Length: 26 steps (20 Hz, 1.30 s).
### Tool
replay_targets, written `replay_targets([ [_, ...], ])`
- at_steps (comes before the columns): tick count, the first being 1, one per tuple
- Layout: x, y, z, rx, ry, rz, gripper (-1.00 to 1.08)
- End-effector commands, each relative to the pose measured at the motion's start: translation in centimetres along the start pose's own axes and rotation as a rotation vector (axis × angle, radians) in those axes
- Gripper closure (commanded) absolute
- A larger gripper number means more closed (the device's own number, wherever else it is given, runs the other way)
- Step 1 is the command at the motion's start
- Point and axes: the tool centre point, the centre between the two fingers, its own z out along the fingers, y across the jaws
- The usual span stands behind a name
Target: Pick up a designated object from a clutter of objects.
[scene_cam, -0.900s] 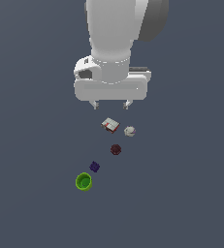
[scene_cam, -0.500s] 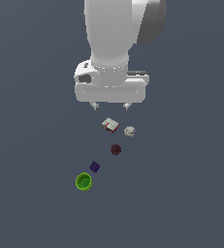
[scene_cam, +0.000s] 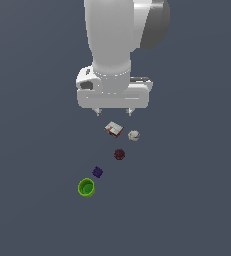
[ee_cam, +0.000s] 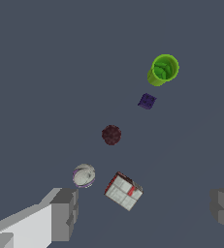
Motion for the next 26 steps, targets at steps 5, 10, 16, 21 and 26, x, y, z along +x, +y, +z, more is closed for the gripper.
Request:
replay_targets([
  [5,1.9,0.7,1.1,0.001,0.003,-0.005,-0.92],
  [10,4.4,1.7,2.6,0.001,0.007,-0.013,-0.92],
  [16,8.3,3.5,5.7,-0.001,0.014,-0.026,-0.92],
  [21,11.4,5.2,8.9,-0.005,0.020,-0.038,-0.92],
  [26,14.1,7.1,12.5,-0.010,0.026,-0.051,-0.92],
])
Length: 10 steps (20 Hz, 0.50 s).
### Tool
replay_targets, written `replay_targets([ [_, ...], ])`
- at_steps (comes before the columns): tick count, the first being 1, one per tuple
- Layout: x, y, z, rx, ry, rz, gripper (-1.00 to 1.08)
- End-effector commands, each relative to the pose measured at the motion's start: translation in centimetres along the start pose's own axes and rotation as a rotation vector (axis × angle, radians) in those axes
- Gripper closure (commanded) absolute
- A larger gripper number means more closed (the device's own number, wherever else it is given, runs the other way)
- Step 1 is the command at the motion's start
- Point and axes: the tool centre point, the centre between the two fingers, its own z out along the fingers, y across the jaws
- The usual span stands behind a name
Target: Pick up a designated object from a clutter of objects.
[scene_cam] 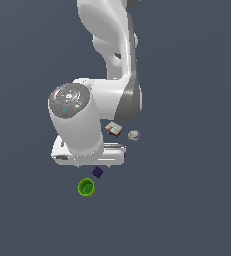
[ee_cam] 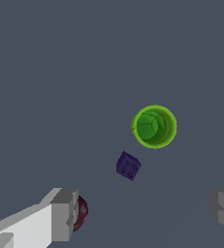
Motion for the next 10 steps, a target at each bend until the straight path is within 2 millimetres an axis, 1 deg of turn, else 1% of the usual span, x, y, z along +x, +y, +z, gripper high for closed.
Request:
replay_targets([
  [1,1.2,1.0,1.9,-0.003,0.003,-0.007,-0.92],
  [6,2.8,2.6,5.1,-0.009,0.007,-0.018,-0.92],
  [10,3.6,3.5,7.0,-0.012,0.009,-0.025,-0.92],
])
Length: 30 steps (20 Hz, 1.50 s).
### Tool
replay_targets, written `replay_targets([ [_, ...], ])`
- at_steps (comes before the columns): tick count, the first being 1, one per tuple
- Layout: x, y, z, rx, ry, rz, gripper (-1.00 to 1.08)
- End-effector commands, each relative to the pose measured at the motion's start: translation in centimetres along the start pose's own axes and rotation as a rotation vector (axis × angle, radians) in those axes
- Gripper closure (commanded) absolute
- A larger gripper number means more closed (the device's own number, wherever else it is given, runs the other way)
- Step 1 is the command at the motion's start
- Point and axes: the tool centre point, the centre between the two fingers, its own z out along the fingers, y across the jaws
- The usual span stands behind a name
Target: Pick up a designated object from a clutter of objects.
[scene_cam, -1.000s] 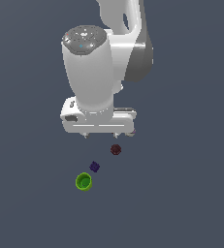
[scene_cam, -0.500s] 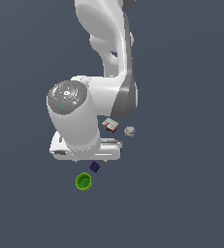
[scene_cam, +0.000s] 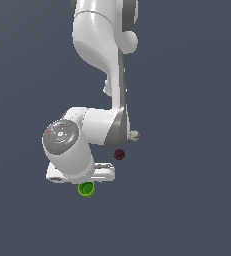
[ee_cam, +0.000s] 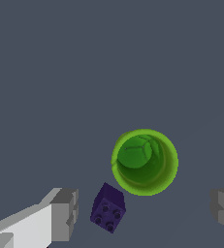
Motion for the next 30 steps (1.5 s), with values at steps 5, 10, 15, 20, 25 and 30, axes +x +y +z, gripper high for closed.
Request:
replay_targets([
  [5,0.8,1.0,2.1,-0.004,0.004,-0.008,-0.92],
  [10,0.8,1.1,2.4,-0.005,0.003,-0.009,-0.92],
  [15,0.8,1.1,3.5,-0.005,0.003,-0.009,-0.92],
  [20,0.8,1.1,6.4,-0.005,0.004,-0.010,-0.92],
  [25,0.8,1.2,7.7,-0.005,0.004,-0.010,-0.92],
  [30,0.9,1.2,7.5,-0.005,0.004,-0.010,1.08],
])
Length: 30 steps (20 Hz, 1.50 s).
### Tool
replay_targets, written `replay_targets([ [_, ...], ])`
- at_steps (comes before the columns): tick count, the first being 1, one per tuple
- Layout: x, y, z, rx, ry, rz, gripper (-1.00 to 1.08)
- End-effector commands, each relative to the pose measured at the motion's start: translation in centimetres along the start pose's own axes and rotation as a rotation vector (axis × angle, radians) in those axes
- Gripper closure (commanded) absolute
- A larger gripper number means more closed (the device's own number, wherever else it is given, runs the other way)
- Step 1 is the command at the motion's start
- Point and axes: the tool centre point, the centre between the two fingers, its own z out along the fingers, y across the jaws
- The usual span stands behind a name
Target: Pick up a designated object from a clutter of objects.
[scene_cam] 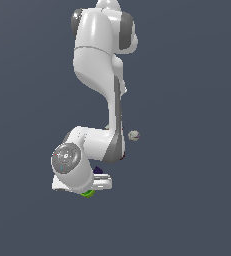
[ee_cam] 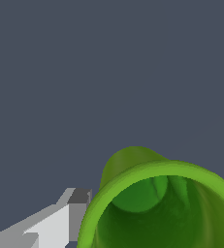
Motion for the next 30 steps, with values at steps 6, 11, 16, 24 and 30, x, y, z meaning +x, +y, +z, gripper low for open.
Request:
replay_targets([
  [6,0.1,0.0,-0.1,0.000,0.001,0.000,1.08],
  [11,0.0,0.0,0.0,0.000,0.000,0.000,1.08],
  [16,-0.4,-0.3,-0.5,0.000,0.000,0.000,1.08],
  [24,-2.1,-1.6,-2.4,0.000,0.000,0.000,1.08],
  [30,-4.4,-3.4,-5.1,0.000,0.000,0.000,1.08],
])
